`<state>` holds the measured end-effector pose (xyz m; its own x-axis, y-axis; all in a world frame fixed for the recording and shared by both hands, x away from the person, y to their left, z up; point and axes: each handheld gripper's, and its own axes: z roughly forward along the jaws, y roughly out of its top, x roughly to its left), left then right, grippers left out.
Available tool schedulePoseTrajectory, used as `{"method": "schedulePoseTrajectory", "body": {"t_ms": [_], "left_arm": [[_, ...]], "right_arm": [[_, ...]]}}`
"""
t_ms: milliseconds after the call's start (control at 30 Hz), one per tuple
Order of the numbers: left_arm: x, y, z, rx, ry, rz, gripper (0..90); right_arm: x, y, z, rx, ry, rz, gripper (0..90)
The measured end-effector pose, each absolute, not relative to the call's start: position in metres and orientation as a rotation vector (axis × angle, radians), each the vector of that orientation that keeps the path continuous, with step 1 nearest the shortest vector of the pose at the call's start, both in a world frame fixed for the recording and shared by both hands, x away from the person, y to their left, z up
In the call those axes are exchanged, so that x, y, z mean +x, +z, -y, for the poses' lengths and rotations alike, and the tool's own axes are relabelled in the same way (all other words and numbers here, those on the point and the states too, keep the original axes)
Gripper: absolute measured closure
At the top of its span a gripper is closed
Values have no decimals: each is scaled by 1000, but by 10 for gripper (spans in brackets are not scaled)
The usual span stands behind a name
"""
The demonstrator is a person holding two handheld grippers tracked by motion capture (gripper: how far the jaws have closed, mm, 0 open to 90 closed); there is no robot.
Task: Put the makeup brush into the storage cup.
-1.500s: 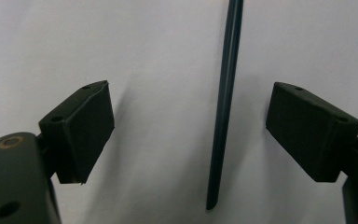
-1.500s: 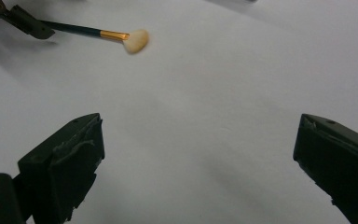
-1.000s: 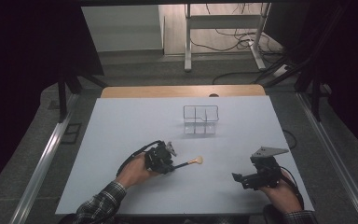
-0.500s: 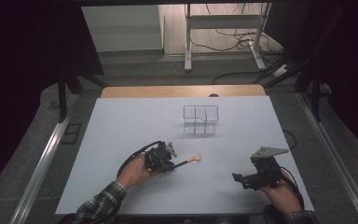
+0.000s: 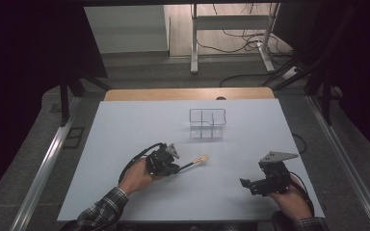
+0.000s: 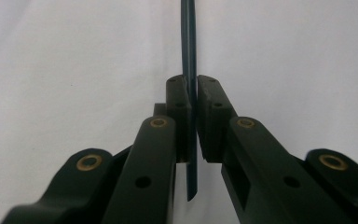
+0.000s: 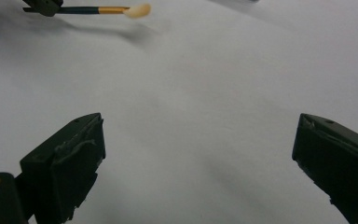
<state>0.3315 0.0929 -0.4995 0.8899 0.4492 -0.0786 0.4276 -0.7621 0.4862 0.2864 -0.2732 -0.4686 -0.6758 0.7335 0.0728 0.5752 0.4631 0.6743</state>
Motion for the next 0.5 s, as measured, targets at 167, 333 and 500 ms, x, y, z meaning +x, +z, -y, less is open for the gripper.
{"method": "schedulePoseTrajectory", "body": {"t_ms": [167,333,500], "left_arm": [[329,-494,-99,2506,57,-645,852],[326,-489,-105,2462,67,-653,852],[322,-485,-112,2389,61,-692,852]], "right_arm": [[286,-469,273,1131,1014,-2485,25],[286,-469,273,1131,1015,-2485,25],[286,-468,273,1136,1014,-2483,25]]}}
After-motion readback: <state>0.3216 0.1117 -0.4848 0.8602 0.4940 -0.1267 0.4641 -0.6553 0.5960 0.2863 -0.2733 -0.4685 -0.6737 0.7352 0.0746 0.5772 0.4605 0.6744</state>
